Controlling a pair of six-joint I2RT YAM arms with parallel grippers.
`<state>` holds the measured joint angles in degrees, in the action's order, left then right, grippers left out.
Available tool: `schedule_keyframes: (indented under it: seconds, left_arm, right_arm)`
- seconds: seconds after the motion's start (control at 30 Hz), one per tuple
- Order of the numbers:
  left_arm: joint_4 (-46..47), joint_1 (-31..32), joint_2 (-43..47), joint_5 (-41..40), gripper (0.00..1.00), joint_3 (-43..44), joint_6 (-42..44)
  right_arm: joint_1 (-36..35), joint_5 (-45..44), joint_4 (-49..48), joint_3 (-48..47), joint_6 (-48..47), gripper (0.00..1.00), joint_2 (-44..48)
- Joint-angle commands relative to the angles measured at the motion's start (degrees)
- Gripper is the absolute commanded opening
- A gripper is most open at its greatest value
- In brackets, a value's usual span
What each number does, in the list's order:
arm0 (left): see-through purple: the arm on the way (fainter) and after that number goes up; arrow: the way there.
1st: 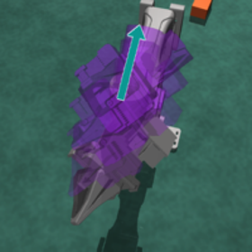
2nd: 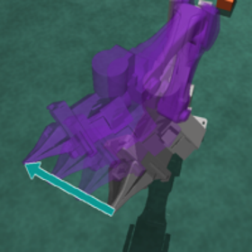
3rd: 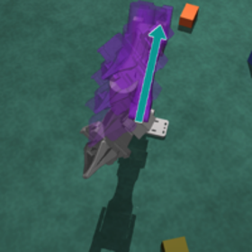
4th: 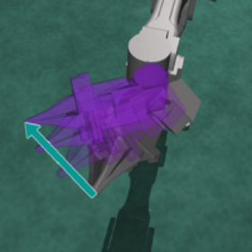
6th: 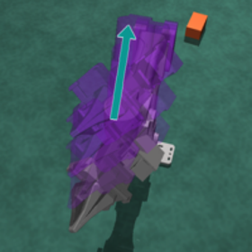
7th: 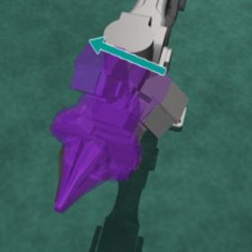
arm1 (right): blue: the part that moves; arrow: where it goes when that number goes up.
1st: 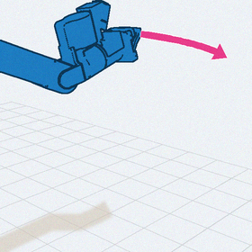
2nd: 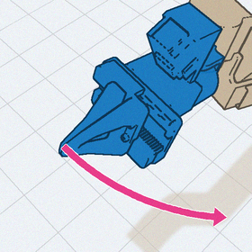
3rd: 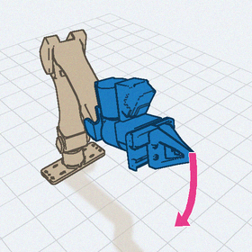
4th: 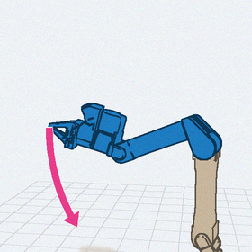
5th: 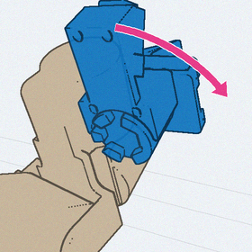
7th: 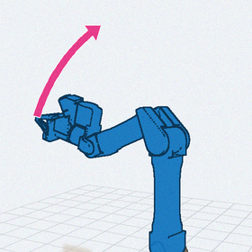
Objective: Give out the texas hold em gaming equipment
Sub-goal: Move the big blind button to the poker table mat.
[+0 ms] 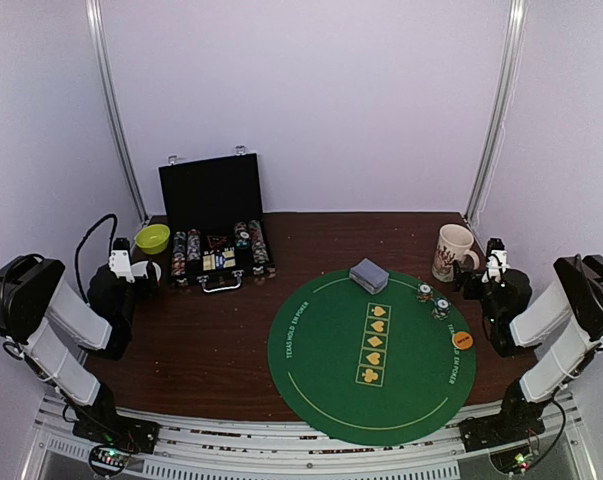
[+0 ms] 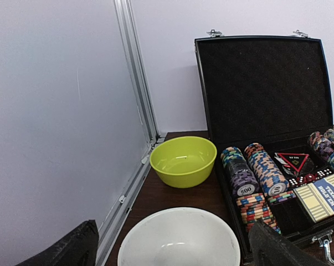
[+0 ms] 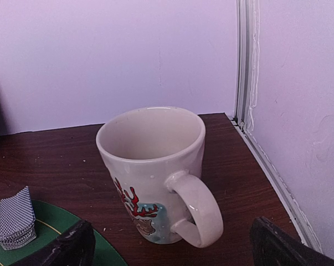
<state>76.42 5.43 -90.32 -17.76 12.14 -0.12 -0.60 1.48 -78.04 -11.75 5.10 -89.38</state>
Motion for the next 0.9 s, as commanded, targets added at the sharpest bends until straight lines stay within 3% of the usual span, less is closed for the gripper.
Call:
schedule_keyframes:
  seconds: [0.0, 0.17, 0.27, 0.4, 0.47, 0.7, 0.77, 0.87]
  left_arm:
    - [-2.4, -0.4, 2.2, 0.7, 0.98, 2.5, 0.1]
    - [-31.8, -0.4, 11.0, -3.1, 0.98, 17.1, -0.9]
    - [-39.4, -0.4, 16.3, -1.2, 0.98, 22.6, -3.4]
    - [-47.1, 0.6, 21.4, 11.7, 0.98, 28.9, -5.0]
    - [-51.0, 2.2, 22.1, 15.3, 0.98, 32.0, -6.1]
    - [-62.0, 9.2, 20.2, 18.5, 0.98, 40.6, -7.4]
    - [-64.3, 9.6, 19.4, 20.0, 0.98, 42.3, -8.2]
    - [-66.0, 9.8, 19.4, 22.9, 0.98, 43.3, -8.1]
  right_arm:
    - [0.2, -0.1, -0.6, -0.5, -0.1, 1.0, 0.1]
    - [0.2, -5.0, 1.3, -0.2, 2.1, 1.0, 3.8]
    - [2.0, -13.5, 20.7, -5.5, 6.2, 1.0, 17.4]
    - [3.6, -20.6, 53.3, -22.0, 6.6, 1.0, 29.4]
    - [3.7, -20.0, 72.6, -31.8, 7.7, 0.99, 29.9]
    - [3.5, -11.7, 123.8, -56.0, 16.3, 0.83, 19.6]
    - [2.1, -9.7, 132.0, -57.0, 18.0, 0.8, 18.2]
    - [-2.3, -8.7, 136.8, -51.7, 22.1, 0.79, 21.0]
